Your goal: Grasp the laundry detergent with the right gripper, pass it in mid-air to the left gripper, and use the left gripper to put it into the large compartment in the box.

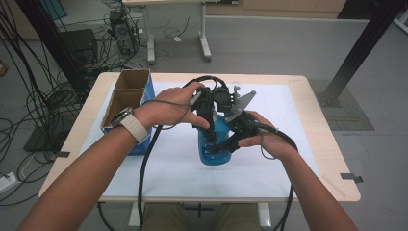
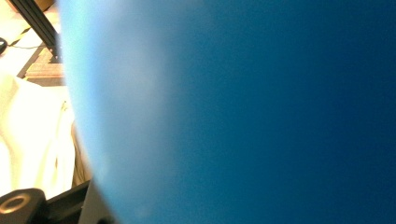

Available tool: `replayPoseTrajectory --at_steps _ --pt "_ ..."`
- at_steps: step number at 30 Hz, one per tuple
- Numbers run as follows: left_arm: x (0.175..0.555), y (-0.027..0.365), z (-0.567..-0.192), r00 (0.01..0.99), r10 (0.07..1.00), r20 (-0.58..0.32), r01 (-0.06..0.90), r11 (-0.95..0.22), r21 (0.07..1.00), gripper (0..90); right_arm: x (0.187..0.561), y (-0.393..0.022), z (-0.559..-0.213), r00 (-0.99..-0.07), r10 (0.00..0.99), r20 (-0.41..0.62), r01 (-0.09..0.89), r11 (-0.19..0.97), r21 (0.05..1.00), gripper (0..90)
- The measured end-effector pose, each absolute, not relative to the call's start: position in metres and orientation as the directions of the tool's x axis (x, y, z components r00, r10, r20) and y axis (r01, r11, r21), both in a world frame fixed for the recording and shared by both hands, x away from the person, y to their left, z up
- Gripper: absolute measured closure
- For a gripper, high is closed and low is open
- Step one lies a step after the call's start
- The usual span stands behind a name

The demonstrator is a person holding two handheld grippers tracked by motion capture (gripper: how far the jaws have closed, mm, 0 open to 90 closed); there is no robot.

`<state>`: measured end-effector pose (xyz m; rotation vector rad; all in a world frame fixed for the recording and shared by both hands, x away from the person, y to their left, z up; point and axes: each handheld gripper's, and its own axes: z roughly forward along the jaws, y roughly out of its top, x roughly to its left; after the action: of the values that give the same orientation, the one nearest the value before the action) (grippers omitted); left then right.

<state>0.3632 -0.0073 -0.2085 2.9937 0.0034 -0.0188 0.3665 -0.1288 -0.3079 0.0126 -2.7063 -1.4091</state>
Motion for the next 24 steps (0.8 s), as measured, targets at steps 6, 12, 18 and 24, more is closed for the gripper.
replayPoseTrajectory --at_steps 6,12,18,24 --pt "0.3633 -0.0066 -0.2081 1.0 0.004 -0.013 0.005 -0.988 0.152 38.0 0.3668 -0.1287 -0.3076 -0.996 -0.049 0.074 0.033 0.572 0.819 43.5" --pt "0.3632 -0.0069 -0.208 1.0 0.004 -0.014 0.006 -0.989 0.149 38.0 0.3667 -0.1285 -0.3077 -0.996 -0.051 0.075 0.032 0.572 0.82 43.5" --pt "0.3626 -0.0073 -0.2074 1.0 0.003 -0.012 0.005 -0.989 0.145 38.0 0.3664 -0.1288 -0.3073 -0.996 -0.052 0.073 0.031 0.571 0.821 43.5" --pt "0.362 -0.0074 -0.2068 1.0 0.005 -0.012 0.006 -0.99 0.144 38.0 0.3658 -0.1288 -0.3069 -0.996 -0.052 0.071 0.029 0.57 0.821 43.4"
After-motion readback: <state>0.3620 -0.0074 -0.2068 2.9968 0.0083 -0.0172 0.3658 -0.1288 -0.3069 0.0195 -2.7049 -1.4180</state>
